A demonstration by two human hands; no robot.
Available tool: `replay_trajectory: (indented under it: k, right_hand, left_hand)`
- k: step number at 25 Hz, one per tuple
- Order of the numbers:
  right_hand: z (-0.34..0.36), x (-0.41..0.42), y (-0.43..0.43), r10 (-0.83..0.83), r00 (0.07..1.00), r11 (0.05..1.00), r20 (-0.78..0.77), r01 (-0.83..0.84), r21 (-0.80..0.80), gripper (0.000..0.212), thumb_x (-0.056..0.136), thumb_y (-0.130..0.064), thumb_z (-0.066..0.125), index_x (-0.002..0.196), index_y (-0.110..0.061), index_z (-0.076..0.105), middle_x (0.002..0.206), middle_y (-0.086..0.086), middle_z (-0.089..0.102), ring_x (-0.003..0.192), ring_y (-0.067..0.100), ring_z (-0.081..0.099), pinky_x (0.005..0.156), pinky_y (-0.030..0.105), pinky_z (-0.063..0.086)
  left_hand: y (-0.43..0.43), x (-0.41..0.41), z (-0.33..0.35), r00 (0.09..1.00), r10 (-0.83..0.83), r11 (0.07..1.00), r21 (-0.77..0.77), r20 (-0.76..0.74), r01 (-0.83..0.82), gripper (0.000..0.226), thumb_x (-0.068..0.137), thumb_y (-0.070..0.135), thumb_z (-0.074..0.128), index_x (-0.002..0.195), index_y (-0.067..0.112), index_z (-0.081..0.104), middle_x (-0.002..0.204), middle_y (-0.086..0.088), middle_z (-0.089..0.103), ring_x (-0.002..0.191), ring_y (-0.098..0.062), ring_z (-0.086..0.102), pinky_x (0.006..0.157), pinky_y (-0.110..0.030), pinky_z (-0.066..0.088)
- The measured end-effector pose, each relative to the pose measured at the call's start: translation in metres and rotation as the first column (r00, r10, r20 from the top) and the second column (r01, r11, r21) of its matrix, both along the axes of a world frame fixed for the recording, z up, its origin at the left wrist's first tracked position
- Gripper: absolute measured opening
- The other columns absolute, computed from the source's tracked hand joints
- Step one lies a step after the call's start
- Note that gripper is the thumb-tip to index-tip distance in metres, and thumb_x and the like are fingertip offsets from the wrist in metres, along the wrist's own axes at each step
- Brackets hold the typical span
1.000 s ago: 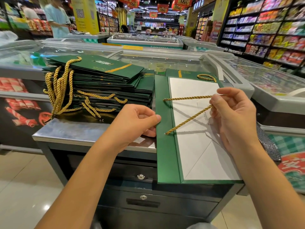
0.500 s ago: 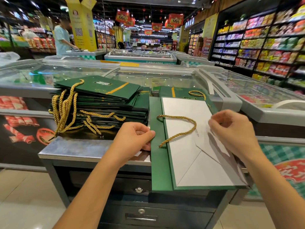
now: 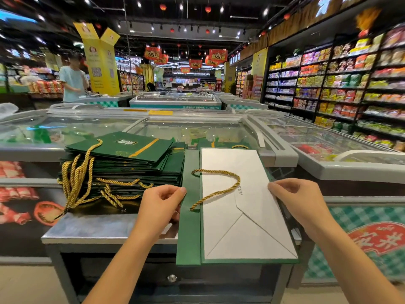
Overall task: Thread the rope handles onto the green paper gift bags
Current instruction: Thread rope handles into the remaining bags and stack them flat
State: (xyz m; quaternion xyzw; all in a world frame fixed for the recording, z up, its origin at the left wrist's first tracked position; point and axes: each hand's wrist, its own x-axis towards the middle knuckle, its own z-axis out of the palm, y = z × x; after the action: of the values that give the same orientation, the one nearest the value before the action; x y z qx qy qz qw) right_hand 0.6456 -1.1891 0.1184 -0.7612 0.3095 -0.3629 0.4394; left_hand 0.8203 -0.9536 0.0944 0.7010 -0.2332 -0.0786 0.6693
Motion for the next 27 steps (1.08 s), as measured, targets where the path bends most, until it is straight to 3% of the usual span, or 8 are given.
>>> replay_trajectory:
  k: [5,8,12,15,18,23,25,27]
  right_hand:
    - [0.03,-0.006,0.004,0.021,0.982,0.993,0.19,-0.043,0.11,0.011,0.088,-0.027,0.079,0.09,-0.016,0.079,0.079,-0.003,0.076,0.073,0.009,0.068,0.066,0.025,0.048]
    - [0.051,-0.007,0.003,0.046,0.943,0.983,0.331,-0.101,0.152,0.019,0.091,-0.025,0.075,0.098,-0.008,0.074,0.069,0.003,0.067,0.054,0.007,0.056,0.055,0.025,0.044]
    - [0.075,-0.008,0.005,0.065,0.868,0.973,0.493,-0.165,0.162,0.023,0.099,-0.025,0.064,0.098,-0.003,0.069,0.057,0.0,0.057,0.051,0.012,0.047,0.049,0.024,0.038]
    - [0.09,-0.01,0.006,0.102,0.81,0.967,0.577,-0.217,0.134,0.027,0.102,-0.032,0.057,0.094,-0.009,0.067,0.062,0.003,0.062,0.053,0.013,0.051,0.05,0.023,0.044]
    - [0.095,-0.007,0.004,0.131,0.783,0.961,0.608,-0.252,0.117,0.031,0.105,-0.032,0.053,0.09,-0.008,0.066,0.07,0.009,0.067,0.057,0.015,0.057,0.054,0.024,0.05]
    - [0.09,-0.002,-0.004,0.166,0.777,0.903,0.607,-0.367,0.223,0.012,0.098,-0.01,0.059,0.093,-0.002,0.066,0.072,0.006,0.071,0.061,0.019,0.064,0.049,0.021,0.054]
    - [0.085,-0.002,-0.01,0.185,0.827,0.901,0.532,-0.358,0.244,0.01,0.094,-0.01,0.065,0.1,-0.006,0.071,0.078,0.002,0.074,0.064,0.015,0.07,0.049,0.022,0.055]
    - [0.077,0.0,-0.014,0.229,0.845,0.888,0.484,-0.385,0.253,0.02,0.093,-0.005,0.066,0.112,-0.009,0.071,0.092,0.005,0.077,0.075,0.013,0.074,0.058,0.027,0.061]
  left_hand:
    - [-0.001,-0.006,0.023,0.998,0.047,0.997,-0.061,0.052,-0.044,0.012,0.093,0.02,0.07,0.086,0.015,0.079,0.06,0.005,0.065,0.048,-0.003,0.048,0.051,-0.018,0.038]
    - [-0.002,-0.007,0.053,0.999,0.007,0.988,-0.153,0.032,-0.002,0.011,0.093,0.017,0.07,0.087,0.011,0.077,0.059,-0.002,0.058,0.047,-0.013,0.047,0.042,-0.021,0.036]
    - [-0.005,-0.008,0.092,0.997,0.001,0.971,-0.238,0.082,0.019,0.009,0.092,0.016,0.071,0.091,0.009,0.076,0.067,-0.005,0.064,0.051,-0.015,0.058,0.043,-0.022,0.044]
    - [-0.006,-0.009,0.11,0.994,-0.006,0.966,-0.257,0.107,0.033,0.009,0.094,0.019,0.069,0.097,0.013,0.076,0.08,-0.009,0.072,0.063,-0.016,0.071,0.05,-0.022,0.053]
    - [-0.011,-0.013,0.117,0.992,-0.046,0.954,-0.29,0.116,0.078,0.012,0.097,0.016,0.063,0.097,0.016,0.074,0.088,-0.006,0.078,0.079,-0.014,0.076,0.057,-0.021,0.057]
    - [-0.019,-0.003,0.114,0.989,-0.151,0.929,-0.34,0.007,0.144,0.026,0.098,-0.007,0.054,0.105,0.009,0.073,0.098,-0.008,0.077,0.078,-0.012,0.075,0.061,-0.021,0.059]
    - [-0.021,0.001,0.111,0.981,-0.187,0.93,-0.332,-0.058,0.157,0.028,0.101,-0.001,0.05,0.111,0.012,0.072,0.092,-0.003,0.078,0.073,-0.013,0.072,0.059,-0.024,0.059]
    - [-0.023,0.007,0.106,0.965,-0.229,0.915,-0.366,-0.126,0.169,0.026,0.104,0.007,0.048,0.118,0.01,0.07,0.095,-0.004,0.077,0.079,-0.016,0.069,0.07,-0.032,0.058]
